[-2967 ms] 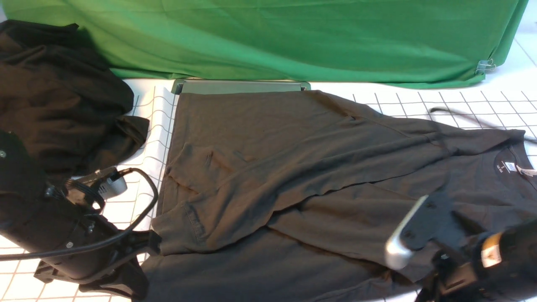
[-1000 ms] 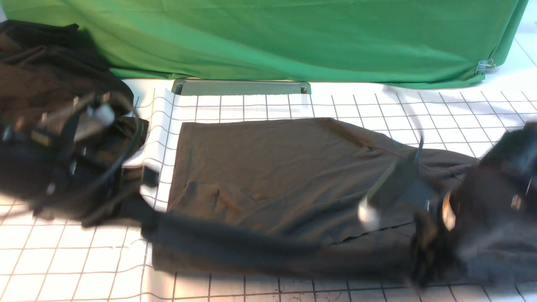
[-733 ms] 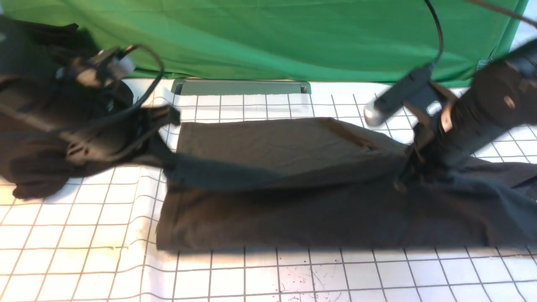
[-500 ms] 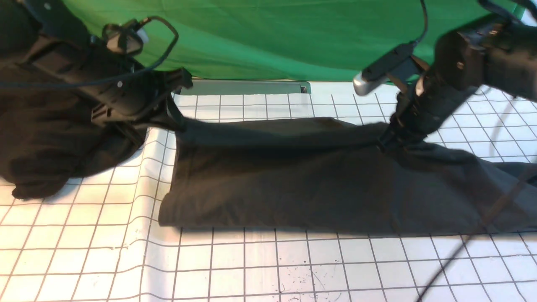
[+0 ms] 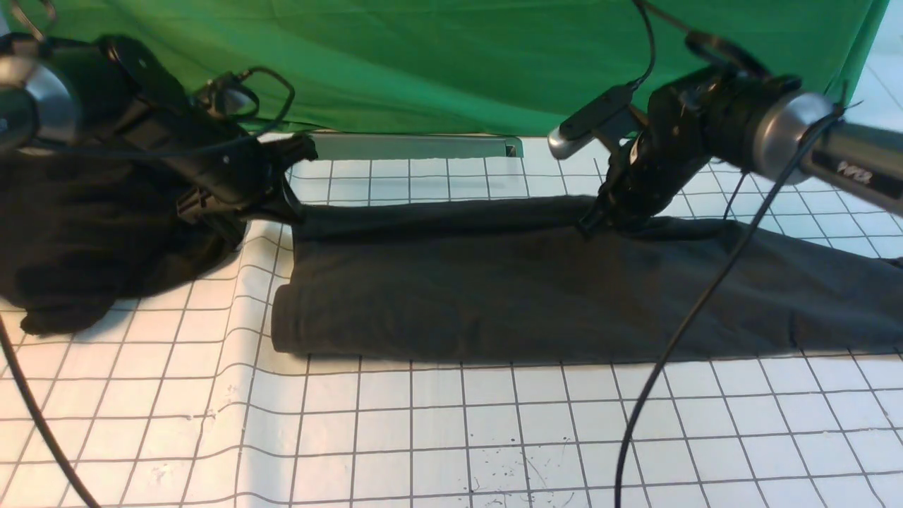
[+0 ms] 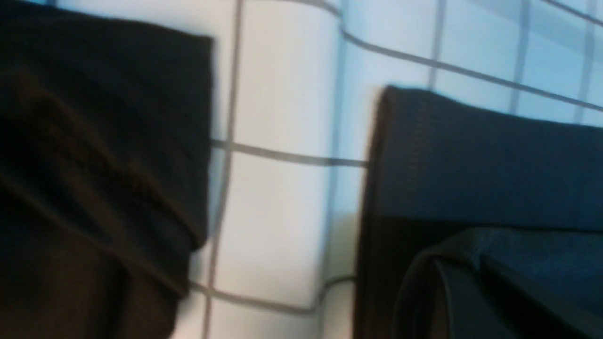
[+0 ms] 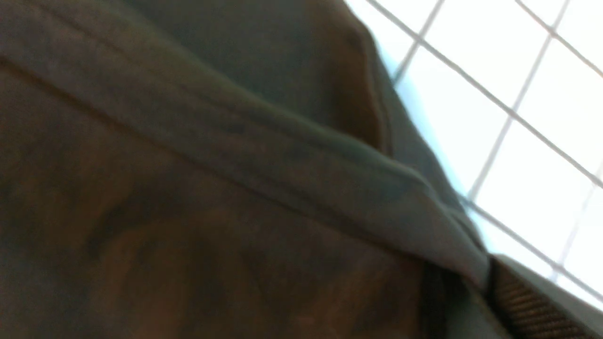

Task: Fold a long-sleeved shirt over a white checkered tablecloth.
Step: 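Fold the black garment in half by bringing its near edge over to the far edge, then pull the folded dark garment lengthwise by its ends to straighten it flat on the table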

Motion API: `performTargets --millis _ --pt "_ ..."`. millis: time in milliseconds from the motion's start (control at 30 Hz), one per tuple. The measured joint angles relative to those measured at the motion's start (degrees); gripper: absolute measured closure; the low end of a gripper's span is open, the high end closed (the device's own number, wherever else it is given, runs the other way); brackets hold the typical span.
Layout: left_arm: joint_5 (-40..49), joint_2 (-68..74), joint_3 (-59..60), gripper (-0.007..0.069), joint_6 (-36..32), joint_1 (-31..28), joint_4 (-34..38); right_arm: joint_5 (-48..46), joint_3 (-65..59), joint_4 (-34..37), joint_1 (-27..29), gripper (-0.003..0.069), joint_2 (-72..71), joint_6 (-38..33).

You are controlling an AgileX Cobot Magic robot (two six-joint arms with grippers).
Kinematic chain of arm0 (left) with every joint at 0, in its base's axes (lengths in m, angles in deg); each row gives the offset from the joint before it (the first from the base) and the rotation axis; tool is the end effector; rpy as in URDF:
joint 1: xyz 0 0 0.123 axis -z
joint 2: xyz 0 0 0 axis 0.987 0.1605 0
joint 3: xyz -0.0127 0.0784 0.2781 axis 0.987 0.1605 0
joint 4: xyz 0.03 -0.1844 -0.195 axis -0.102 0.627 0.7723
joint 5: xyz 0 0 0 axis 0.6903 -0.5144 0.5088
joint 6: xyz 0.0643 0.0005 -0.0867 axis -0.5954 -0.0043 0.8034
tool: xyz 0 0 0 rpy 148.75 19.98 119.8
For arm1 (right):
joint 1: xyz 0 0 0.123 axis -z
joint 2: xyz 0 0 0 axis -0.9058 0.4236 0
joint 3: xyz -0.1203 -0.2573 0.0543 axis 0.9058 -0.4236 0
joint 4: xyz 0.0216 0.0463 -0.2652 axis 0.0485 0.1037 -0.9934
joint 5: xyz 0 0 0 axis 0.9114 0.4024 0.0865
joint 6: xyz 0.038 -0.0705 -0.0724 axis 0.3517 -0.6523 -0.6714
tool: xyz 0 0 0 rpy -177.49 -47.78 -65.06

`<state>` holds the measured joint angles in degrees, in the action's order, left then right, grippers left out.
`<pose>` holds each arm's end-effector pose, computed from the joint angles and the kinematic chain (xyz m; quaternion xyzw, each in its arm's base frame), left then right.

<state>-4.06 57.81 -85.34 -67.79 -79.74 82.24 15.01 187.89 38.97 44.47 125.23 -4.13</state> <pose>0.4952 -0.0447 0.1615 -0.1227 0.9503 -0.2047 0.2000 0.4960 0.1730 0.1569 -0.2909 0.9131 -0.0412 0.2828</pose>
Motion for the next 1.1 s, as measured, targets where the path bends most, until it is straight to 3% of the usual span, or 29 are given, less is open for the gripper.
performTargets --millis 200,267,433,567,667,733,833,900,933,1000,1067,1100 --pt "-3.56 1.81 0.00 0.0571 1.15 0.00 0.00 4.56 0.00 -0.70 0.04 0.0414 1.52 0.04" --pt "-8.01 1.81 0.00 0.0503 3.68 0.00 0.27 7.74 0.00 -1.56 0.11 0.0349 1.52 1.96" --pt "-14.79 1.81 -0.08 0.0340 6.00 -0.16 3.56 13.89 0.00 -6.89 0.17 0.0319 1.57 14.22" --pt "-14.31 0.80 -0.13 0.0222 5.00 -0.16 5.20 13.88 0.77 -8.28 0.35 0.0317 1.57 18.39" --pt "-11.23 -1.23 -0.13 0.0192 1.48 -0.16 5.31 10.02 2.45 -8.61 0.49 0.0321 1.15 19.00" --pt "-9.50 -2.66 -0.13 0.0193 -0.36 -0.17 5.37 7.84 3.41 -8.61 0.54 0.0334 0.85 18.49" --pt "-5.16 -6.36 -0.38 0.0257 -3.91 -0.22 5.33 -2.04 6.54 -8.69 0.93 0.0462 -1.61 10.22" --pt "-2.13 -8.42 -0.55 0.0340 -5.44 -0.22 5.38 -9.60 8.34 -8.80 1.56 0.0578 -3.97 5.71" --pt "-1.75 -8.60 -0.55 0.0349 -5.45 -0.22 5.38 -11.12 8.69 -8.74 1.84 0.0600 -4.76 5.16" --pt "3.97 -10.35 -0.55 0.0488 -7.22 -0.22 5.38 -19.88 9.35 -8.61 3.47 0.0643 -7.85 3.15" --pt "8.54 -10.86 -0.55 0.0580 -9.03 -0.22 5.43 -27.62 9.38 -7.69 6.45 0.0657 -10.94 2.74" --pt "8.54 -10.86 -0.55 0.0580 -9.03 -0.22 5.43 -28.11 9.27 -7.55 6.75 0.0658 -11.22 2.74"
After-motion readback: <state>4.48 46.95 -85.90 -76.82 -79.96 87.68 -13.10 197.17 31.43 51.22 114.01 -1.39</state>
